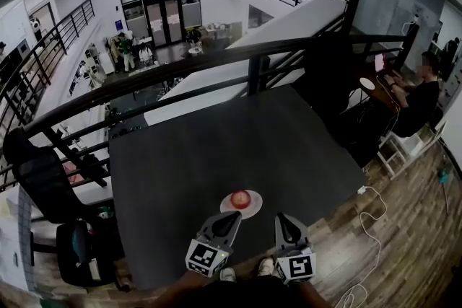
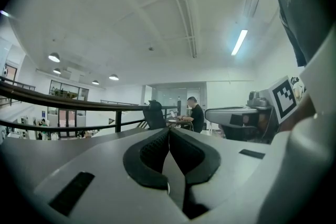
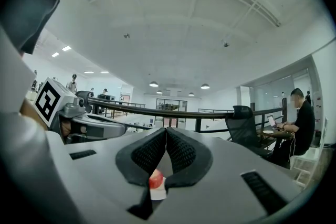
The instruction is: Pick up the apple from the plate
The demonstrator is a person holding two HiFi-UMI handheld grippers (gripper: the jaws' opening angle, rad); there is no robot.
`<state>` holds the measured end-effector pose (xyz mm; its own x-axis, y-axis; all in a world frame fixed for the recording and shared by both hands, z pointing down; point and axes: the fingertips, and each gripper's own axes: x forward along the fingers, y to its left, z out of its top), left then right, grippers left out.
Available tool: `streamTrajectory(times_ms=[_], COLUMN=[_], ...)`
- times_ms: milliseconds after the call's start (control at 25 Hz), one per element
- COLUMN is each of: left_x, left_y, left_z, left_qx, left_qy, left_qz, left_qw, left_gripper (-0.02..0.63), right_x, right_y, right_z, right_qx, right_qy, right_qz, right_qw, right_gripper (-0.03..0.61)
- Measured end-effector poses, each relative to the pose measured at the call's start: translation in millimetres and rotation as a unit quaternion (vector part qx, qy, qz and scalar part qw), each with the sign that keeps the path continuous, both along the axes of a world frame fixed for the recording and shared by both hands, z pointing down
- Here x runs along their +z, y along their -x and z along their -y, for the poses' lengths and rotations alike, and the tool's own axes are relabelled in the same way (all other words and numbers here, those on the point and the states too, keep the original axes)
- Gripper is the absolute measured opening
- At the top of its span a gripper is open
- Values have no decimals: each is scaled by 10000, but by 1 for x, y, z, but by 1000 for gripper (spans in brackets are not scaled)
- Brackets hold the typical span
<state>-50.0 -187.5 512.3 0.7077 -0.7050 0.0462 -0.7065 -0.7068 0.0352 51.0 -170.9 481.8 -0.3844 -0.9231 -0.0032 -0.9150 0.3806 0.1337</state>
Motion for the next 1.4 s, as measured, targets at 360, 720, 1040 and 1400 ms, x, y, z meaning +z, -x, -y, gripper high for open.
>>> streamTrajectory(times_ms=[360, 720, 1040, 1400], left_x=[12, 15, 19, 30], left_y=[-25, -51, -71, -80], left_z=[33, 53, 60, 57], left_qx=[-266, -584, -855, -658], left_qy=[84, 166, 150, 313], left_qz=[237, 405, 685, 768], left_qw=[9993, 9973, 9939, 9944], left_gripper=[23, 23, 23, 23], right_x=[3, -2, 10, 14], right_y=[-15, -36, -46, -37], right_z=[39, 69, 76, 88], right_qx=[-457, -926, -1323, -1420], right_qy=[215, 126, 18, 11], right_qz=[23, 257, 77, -24], right_qw=[9987, 9953, 9912, 9899], right_gripper=[25, 25, 25, 25])
